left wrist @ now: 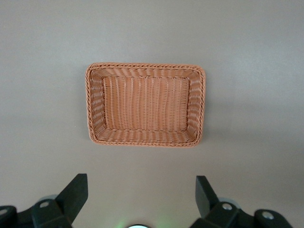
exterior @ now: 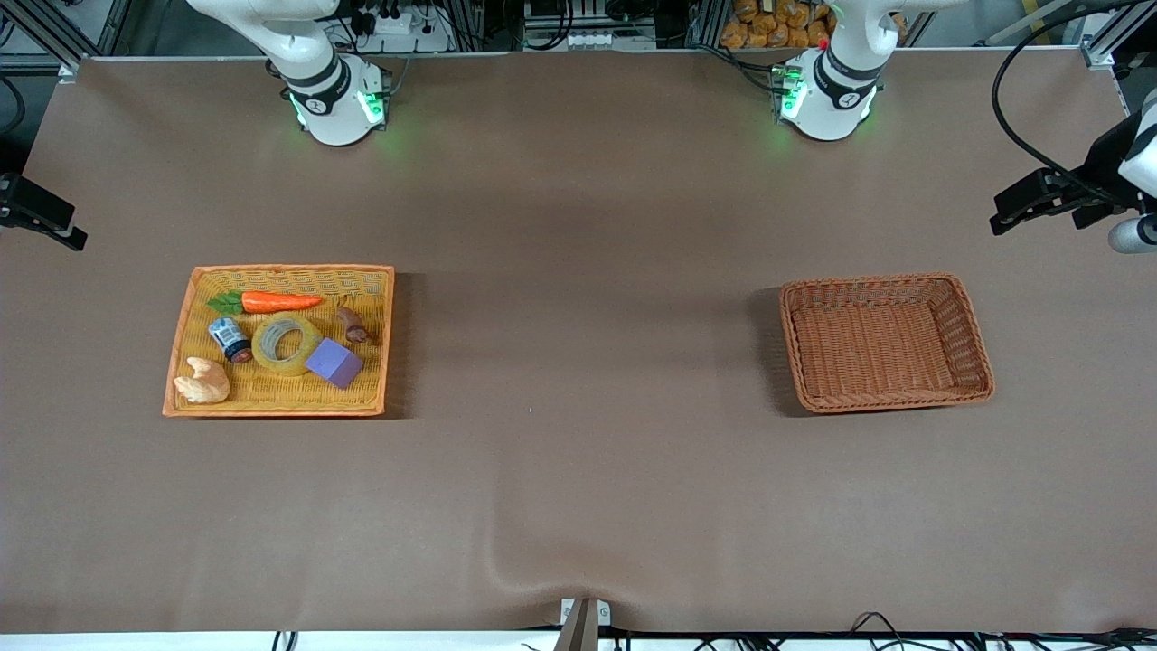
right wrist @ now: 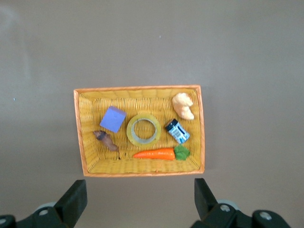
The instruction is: Transfer tape with both arms
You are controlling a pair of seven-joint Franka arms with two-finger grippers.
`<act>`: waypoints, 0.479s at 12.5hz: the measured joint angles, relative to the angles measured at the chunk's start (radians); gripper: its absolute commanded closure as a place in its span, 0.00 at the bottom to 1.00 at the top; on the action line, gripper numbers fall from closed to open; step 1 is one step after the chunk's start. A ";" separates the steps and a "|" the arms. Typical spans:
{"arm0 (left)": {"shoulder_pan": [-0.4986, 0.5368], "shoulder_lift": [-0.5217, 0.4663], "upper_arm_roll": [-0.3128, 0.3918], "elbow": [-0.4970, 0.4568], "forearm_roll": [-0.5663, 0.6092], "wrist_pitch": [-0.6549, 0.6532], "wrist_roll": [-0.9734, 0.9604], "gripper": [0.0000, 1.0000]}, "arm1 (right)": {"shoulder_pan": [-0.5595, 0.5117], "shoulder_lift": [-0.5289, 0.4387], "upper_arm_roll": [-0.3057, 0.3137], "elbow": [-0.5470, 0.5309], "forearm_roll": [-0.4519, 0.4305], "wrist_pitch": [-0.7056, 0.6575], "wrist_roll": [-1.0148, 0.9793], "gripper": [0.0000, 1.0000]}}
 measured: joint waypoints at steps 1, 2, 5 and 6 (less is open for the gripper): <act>-0.001 0.000 -0.001 0.004 0.000 0.000 0.000 0.00 | 0.000 0.000 0.000 -0.003 0.000 -0.005 0.005 0.00; -0.001 0.002 -0.001 0.005 0.002 0.000 0.000 0.00 | 0.000 0.000 0.000 -0.007 0.000 -0.008 0.013 0.00; 0.000 0.006 0.000 0.009 0.024 0.000 0.000 0.00 | 0.007 0.000 0.001 -0.013 0.002 -0.013 0.028 0.00; 0.000 0.006 0.000 0.009 0.025 0.000 0.000 0.00 | 0.015 0.000 0.001 -0.013 0.002 -0.014 0.030 0.00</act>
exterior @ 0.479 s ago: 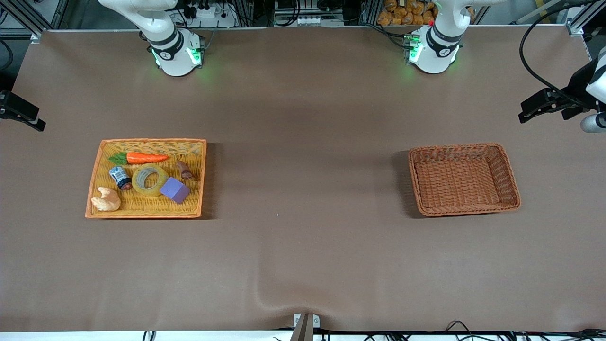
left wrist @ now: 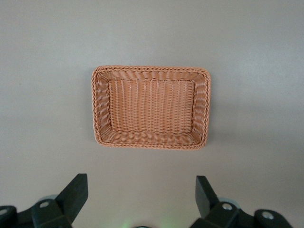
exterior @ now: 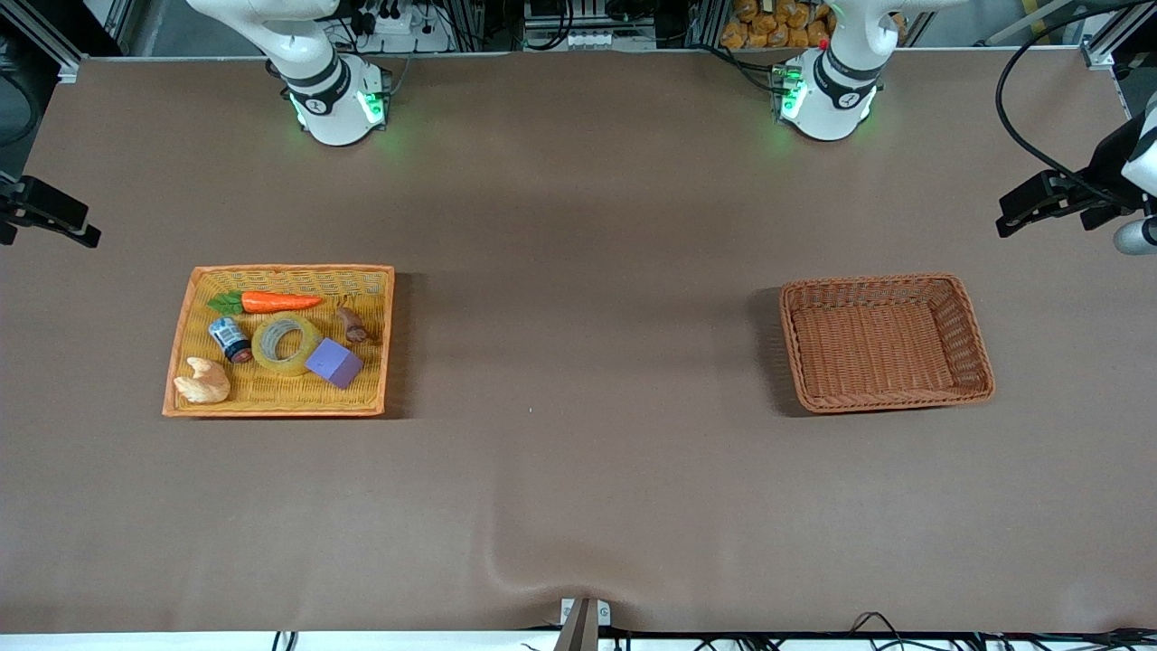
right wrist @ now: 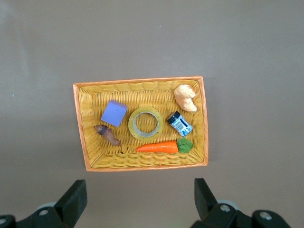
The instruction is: Transfer tape with both arms
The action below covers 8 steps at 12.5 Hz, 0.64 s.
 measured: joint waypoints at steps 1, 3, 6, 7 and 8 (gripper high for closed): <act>0.001 0.000 0.000 0.000 0.000 0.000 0.000 0.00 | 0.007 0.000 0.000 0.000 0.000 -0.001 0.003 0.00; 0.002 0.003 0.001 0.000 0.000 -0.001 0.000 0.00 | 0.014 0.001 -0.001 -0.001 0.000 -0.002 0.005 0.00; 0.002 0.007 0.001 -0.001 0.000 -0.001 0.000 0.00 | 0.031 0.030 0.000 -0.024 0.011 0.017 0.005 0.00; 0.002 0.007 0.001 -0.001 0.000 -0.001 0.000 0.00 | 0.037 0.046 0.000 -0.045 0.015 0.056 0.005 0.00; 0.003 0.007 0.001 -0.001 0.000 -0.001 0.000 0.00 | 0.042 0.059 0.000 -0.084 0.016 0.122 0.005 0.00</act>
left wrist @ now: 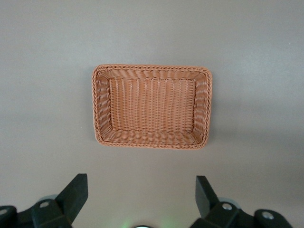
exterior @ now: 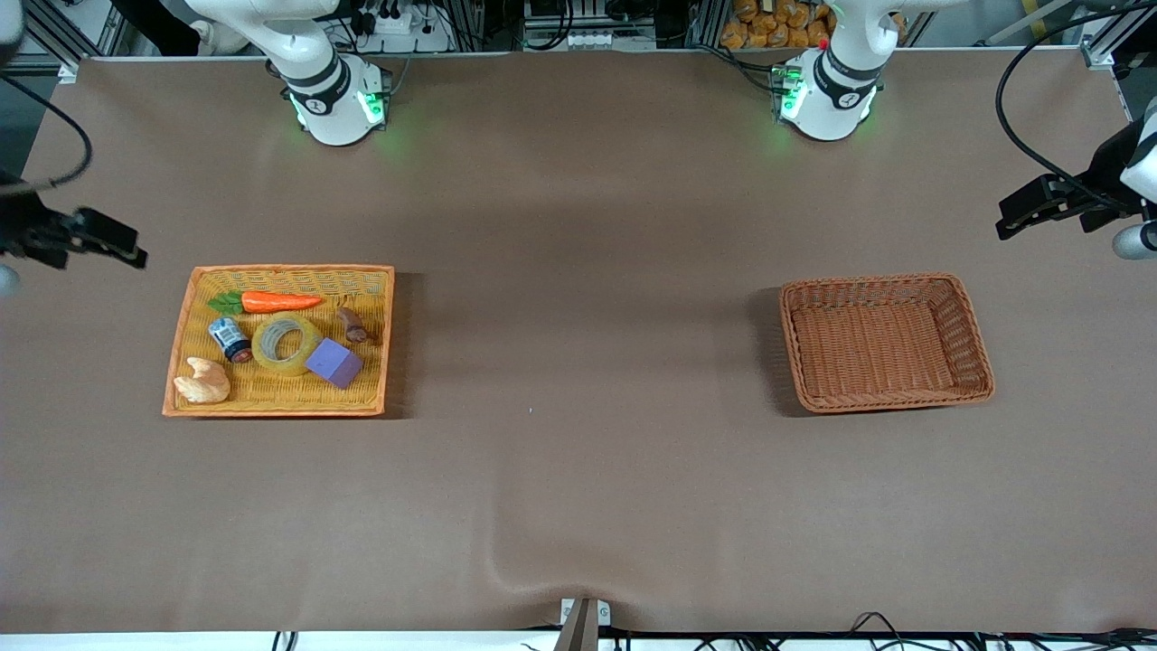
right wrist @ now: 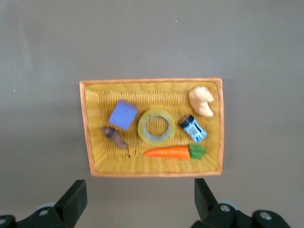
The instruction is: Transfer tape with both arms
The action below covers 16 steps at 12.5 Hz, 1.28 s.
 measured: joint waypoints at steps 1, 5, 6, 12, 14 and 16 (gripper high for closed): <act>0.000 0.000 0.000 0.000 0.000 0.000 0.000 0.00 | 0.005 0.010 0.000 -0.055 0.001 0.086 0.000 0.00; 0.000 0.002 0.000 0.000 0.000 0.000 0.000 0.00 | 0.039 0.034 0.001 -0.333 0.001 0.427 0.000 0.00; 0.000 0.003 0.000 0.000 0.000 0.000 0.000 0.00 | 0.039 0.040 0.001 -0.416 0.001 0.517 -0.010 0.00; 0.000 0.011 0.001 -0.001 0.000 0.000 0.000 0.00 | 0.017 0.110 -0.012 -0.616 0.003 0.639 -0.363 0.00; 0.000 0.011 0.001 -0.001 0.000 0.000 0.000 0.00 | 0.017 0.148 -0.011 -0.629 0.003 0.659 -0.459 0.00; 0.000 0.011 0.001 -0.001 0.000 0.000 0.000 0.00 | 0.018 0.192 -0.010 -0.660 0.003 0.734 -0.530 0.00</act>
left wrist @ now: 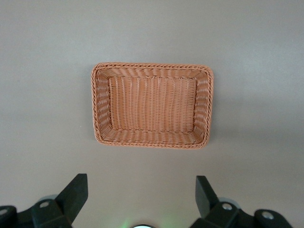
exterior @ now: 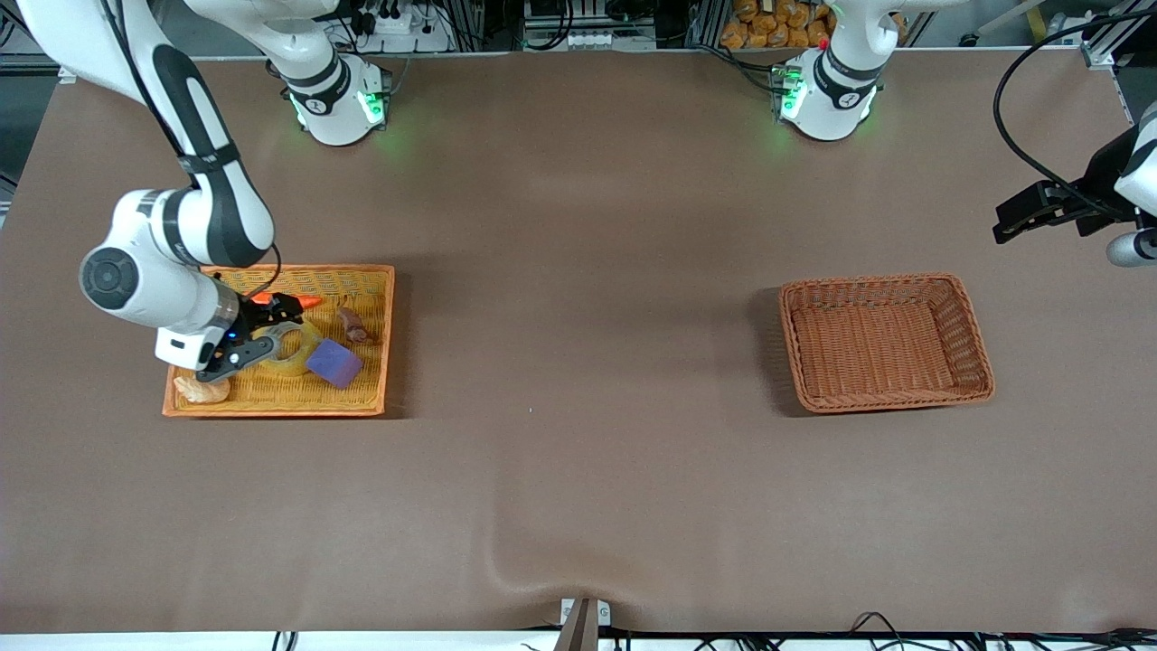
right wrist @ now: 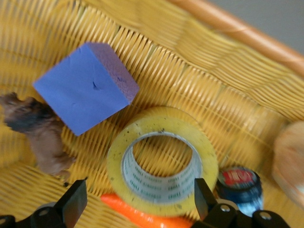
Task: Transfer tape with both arms
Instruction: 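Reach the right gripper down to the yellow tape roll on the tray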
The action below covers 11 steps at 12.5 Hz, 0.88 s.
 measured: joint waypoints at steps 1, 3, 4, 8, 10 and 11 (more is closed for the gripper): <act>0.000 0.001 0.000 0.000 0.000 0.000 0.000 0.00 | 0.001 0.021 0.001 -0.014 0.000 0.025 -0.016 0.02; 0.000 0.004 0.000 0.000 0.000 0.000 0.000 0.00 | 0.003 0.055 0.003 -0.024 0.000 0.037 -0.025 0.18; 0.000 0.006 0.000 0.000 0.000 0.000 0.000 0.00 | 0.004 0.067 0.003 -0.024 0.000 0.039 -0.028 0.38; 0.000 0.008 0.000 0.000 0.000 0.000 0.000 0.00 | 0.005 0.082 0.007 -0.020 0.002 0.035 -0.031 1.00; 0.000 0.008 0.000 0.001 0.000 0.001 0.000 0.00 | 0.012 0.081 0.009 0.016 0.002 -0.018 -0.032 1.00; 0.000 0.008 0.000 0.002 0.000 0.002 0.000 0.00 | 0.013 0.080 0.009 0.040 0.002 -0.052 -0.032 1.00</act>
